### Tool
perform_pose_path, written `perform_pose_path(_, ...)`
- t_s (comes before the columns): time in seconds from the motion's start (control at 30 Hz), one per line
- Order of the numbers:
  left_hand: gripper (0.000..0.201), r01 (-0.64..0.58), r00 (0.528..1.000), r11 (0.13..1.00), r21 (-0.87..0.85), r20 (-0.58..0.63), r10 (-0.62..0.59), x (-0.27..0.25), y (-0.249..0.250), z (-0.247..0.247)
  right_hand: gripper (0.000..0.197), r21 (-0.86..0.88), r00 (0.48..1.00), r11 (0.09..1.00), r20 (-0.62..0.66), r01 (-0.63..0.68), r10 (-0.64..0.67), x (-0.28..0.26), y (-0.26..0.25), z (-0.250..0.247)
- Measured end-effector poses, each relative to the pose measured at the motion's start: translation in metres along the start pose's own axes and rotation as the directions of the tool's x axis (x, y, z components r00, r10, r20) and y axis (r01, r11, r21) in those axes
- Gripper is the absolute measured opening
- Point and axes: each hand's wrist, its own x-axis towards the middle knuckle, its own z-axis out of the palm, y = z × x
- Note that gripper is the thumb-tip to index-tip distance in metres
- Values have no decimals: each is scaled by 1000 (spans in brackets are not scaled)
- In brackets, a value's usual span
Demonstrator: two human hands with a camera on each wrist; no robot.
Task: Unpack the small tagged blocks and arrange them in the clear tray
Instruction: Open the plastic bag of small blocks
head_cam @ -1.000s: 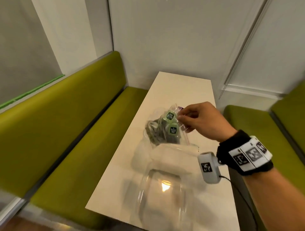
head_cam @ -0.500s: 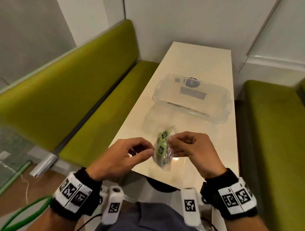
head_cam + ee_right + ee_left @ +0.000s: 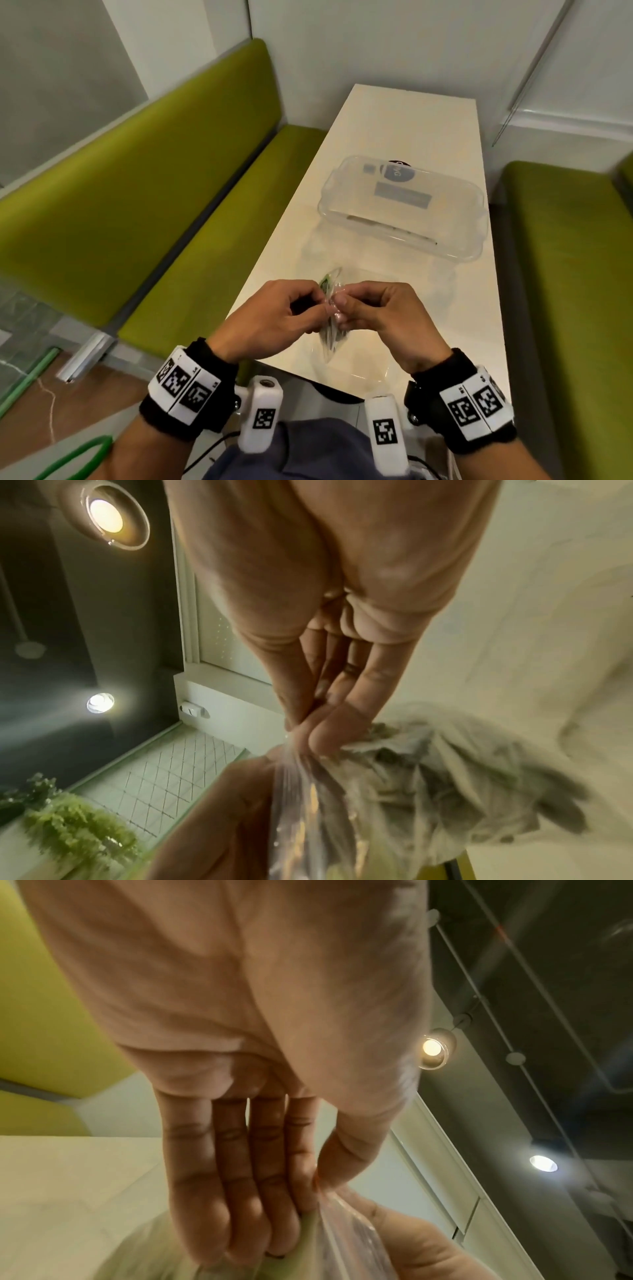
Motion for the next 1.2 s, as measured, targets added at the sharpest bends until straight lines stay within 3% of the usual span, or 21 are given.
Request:
perform_pose_path(0.2, 16, 53, 995, 997, 61, -90, -48, 4, -23, -13, 4, -145, 996, 989, -83, 0, -12, 13, 5, 17)
perform_pose_path(0.37, 19, 48, 984, 987, 154, -179, -20, 5, -42, -28, 7, -238, 989, 971, -143, -4, -31, 15, 11, 21)
perform_pose_path(0.5, 20, 46, 985, 995, 90, -169, -30, 4, -45, -33, 2, -284, 980, 959, -188, 9, -65, 15, 14, 23)
perform_pose_path(0.57, 20, 11, 990, 999, 32, -144, -6, 3, -44, -33, 24, -329, 989, 943, -120, 45, -89, 14, 18, 24)
perform_pose_path(0.7, 18, -29, 991, 997, -65, -136, 20, 3, -35, -36, 114, -551, 997, 832, 80, 62, -21, 13, 29, 24)
perform_pose_path(0.8, 16, -62, 992, 980, -188, -120, 40, 5, -28, -34, 136, -612, 988, 778, 131, 142, -77, 19, 37, 30)
perform_pose_path(0.87, 16, -75, 992, 965, -252, -120, 46, 6, -24, -33, 121, -565, 976, 796, 110, 217, -188, 24, 38, 33)
perform_pose_path(0.93, 14, -95, 991, 959, -267, -121, 64, 8, -20, -32, 86, -494, 955, 822, 72, 285, -288, 25, 34, 31)
perform_pose_path(1.0, 9, -118, 988, 960, -255, -126, 88, 8, -17, -31, 68, -521, 938, 794, 34, 312, -346, 23, 31, 26)
perform_pose_path(1.03, 4, -126, 987, 960, -251, -131, 95, 7, -15, -30, 65, -553, 930, 772, 18, 315, -366, 22, 31, 23)
perform_pose_path(1.1, 14, -170, 975, 966, -193, -176, 136, 6, -11, -27, 63, -594, 919, 741, -6, 314, -394, 21, 34, 16)
perform_pose_path(1.2, 26, -273, 930, 959, 77, -234, 284, 6, -6, -23, 66, -652, 908, 698, -36, 295, -417, 20, 41, 7)
